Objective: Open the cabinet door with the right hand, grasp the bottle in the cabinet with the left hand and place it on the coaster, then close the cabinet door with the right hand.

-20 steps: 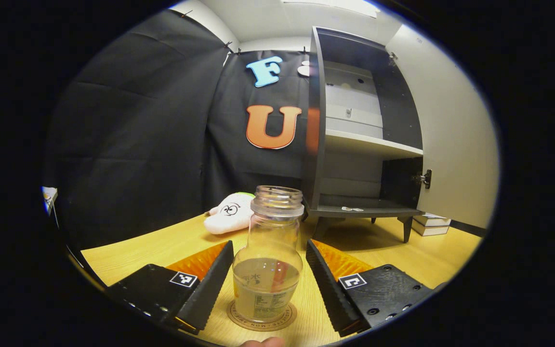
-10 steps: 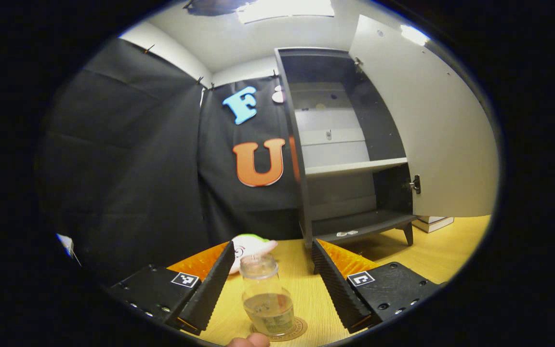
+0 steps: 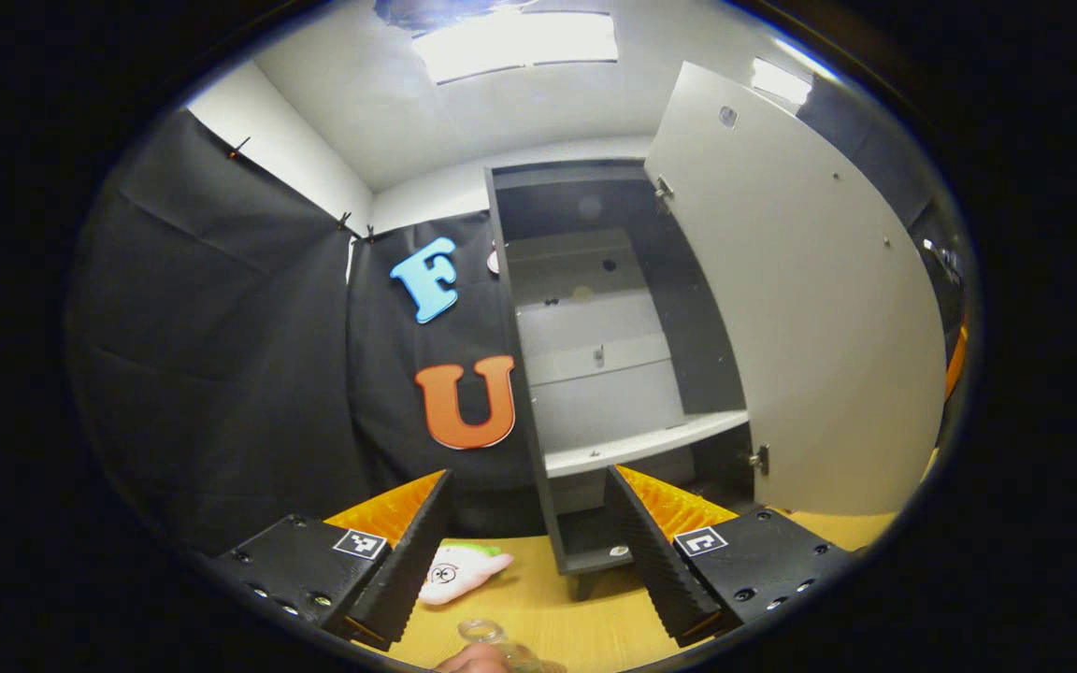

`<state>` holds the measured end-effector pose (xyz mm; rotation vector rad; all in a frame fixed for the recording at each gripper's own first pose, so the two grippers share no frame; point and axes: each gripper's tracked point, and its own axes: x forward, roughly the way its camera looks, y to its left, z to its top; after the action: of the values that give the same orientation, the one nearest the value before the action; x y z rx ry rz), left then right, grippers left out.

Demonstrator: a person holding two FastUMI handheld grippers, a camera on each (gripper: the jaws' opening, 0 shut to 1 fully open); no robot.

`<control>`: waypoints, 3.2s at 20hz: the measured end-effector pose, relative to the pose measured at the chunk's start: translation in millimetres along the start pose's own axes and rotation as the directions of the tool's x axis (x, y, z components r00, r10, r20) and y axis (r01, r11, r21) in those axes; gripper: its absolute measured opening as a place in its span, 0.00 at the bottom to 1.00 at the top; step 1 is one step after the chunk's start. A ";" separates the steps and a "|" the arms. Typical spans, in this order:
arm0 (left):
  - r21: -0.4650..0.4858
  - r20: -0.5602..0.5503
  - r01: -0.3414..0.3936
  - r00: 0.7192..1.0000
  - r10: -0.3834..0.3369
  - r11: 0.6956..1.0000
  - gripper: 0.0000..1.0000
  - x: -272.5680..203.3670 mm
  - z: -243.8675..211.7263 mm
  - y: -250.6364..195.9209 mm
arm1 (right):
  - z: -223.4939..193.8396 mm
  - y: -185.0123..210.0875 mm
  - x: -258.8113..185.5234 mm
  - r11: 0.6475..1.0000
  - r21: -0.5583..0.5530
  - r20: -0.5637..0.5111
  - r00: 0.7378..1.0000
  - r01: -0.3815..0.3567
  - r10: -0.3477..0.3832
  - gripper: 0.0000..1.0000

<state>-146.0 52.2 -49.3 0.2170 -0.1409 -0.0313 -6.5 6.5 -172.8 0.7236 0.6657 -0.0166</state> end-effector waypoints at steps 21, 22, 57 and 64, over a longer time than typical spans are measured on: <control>-0.108 -0.256 0.153 0.950 -0.176 0.982 0.96 -8.7 67.1 -147.6 | 188.8 93.9 -8.3 0.724 -0.686 0.401 0.869 0.076 0.289 0.98; -0.123 -0.261 0.165 0.946 -0.192 0.979 0.96 -8.1 63.2 -144.7 | 183.9 92.6 -4.6 0.739 -0.671 0.381 0.883 0.062 0.273 0.97; -0.410 -0.279 0.206 0.899 -0.337 0.889 0.95 -1.1 -38.1 1.4 | 108.8 322.8 146.2 0.758 -0.633 0.196 0.916 -0.156 0.351 0.95; -0.350 -0.350 0.005 0.927 -0.136 0.937 0.95 34.4 -27.5 14.8 | 130.5 265.5 128.8 0.798 -0.583 0.200 0.924 -0.156 0.327 0.98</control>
<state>-107.9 71.0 -68.0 -0.1258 0.2507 -0.0866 231.5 154.1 -12.5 0.2197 0.2576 0.2988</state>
